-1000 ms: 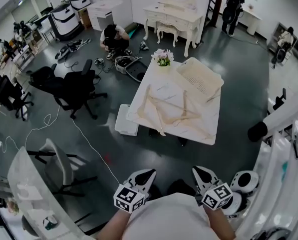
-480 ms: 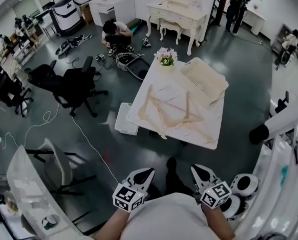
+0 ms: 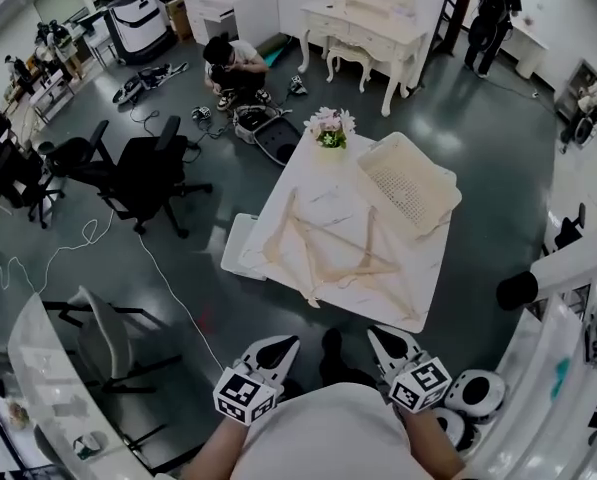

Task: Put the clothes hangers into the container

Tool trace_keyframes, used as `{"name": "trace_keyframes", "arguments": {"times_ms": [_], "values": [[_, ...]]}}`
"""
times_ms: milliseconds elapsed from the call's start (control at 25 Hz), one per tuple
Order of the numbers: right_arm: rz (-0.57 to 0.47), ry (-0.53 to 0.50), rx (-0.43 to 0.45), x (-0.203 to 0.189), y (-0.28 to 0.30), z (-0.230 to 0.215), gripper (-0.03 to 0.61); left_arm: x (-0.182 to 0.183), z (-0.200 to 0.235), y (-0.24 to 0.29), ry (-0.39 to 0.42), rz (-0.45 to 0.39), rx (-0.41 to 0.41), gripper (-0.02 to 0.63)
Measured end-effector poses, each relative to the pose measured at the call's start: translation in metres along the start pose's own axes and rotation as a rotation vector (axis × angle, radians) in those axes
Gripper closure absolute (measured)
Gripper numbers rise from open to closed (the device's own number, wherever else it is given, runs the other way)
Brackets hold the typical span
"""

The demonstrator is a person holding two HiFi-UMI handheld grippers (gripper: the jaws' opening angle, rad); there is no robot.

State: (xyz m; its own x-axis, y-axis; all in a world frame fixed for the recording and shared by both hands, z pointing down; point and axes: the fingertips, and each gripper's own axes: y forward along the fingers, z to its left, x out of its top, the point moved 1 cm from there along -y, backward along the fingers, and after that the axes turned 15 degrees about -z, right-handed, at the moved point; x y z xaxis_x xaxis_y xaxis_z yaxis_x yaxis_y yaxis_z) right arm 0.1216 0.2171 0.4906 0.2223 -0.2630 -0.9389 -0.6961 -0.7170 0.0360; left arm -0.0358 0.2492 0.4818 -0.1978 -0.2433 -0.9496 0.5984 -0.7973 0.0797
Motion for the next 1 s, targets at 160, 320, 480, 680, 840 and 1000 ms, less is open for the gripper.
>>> {"name": "trace_keyframes", "arguments": {"times_ms": [160,320,480,680,840,1000], "values": [[0.031,-0.029,0.042,0.011,0.022,-0.031,0.56,0.002,0.013,0.036,0.009,-0.004,0.023,0.606],[0.063,-0.059,0.099,0.018,0.039,-0.064,0.56,0.002,0.022,0.069,0.016,0.004,0.05,0.606],[0.104,-0.071,0.145,0.019,0.053,-0.096,0.56,0.002,0.03,0.097,0.01,0.006,0.087,0.606],[0.151,-0.099,0.194,0.012,0.068,-0.118,0.56,-0.001,0.036,0.114,0.0,0.026,0.132,0.606],[0.158,-0.087,0.203,0.007,0.079,-0.127,0.56,-0.004,0.043,0.121,-0.009,0.052,0.154,0.606],[0.178,-0.086,0.196,-0.004,0.086,-0.135,0.56,-0.006,0.051,0.128,-0.013,0.068,0.151,0.606]]}}
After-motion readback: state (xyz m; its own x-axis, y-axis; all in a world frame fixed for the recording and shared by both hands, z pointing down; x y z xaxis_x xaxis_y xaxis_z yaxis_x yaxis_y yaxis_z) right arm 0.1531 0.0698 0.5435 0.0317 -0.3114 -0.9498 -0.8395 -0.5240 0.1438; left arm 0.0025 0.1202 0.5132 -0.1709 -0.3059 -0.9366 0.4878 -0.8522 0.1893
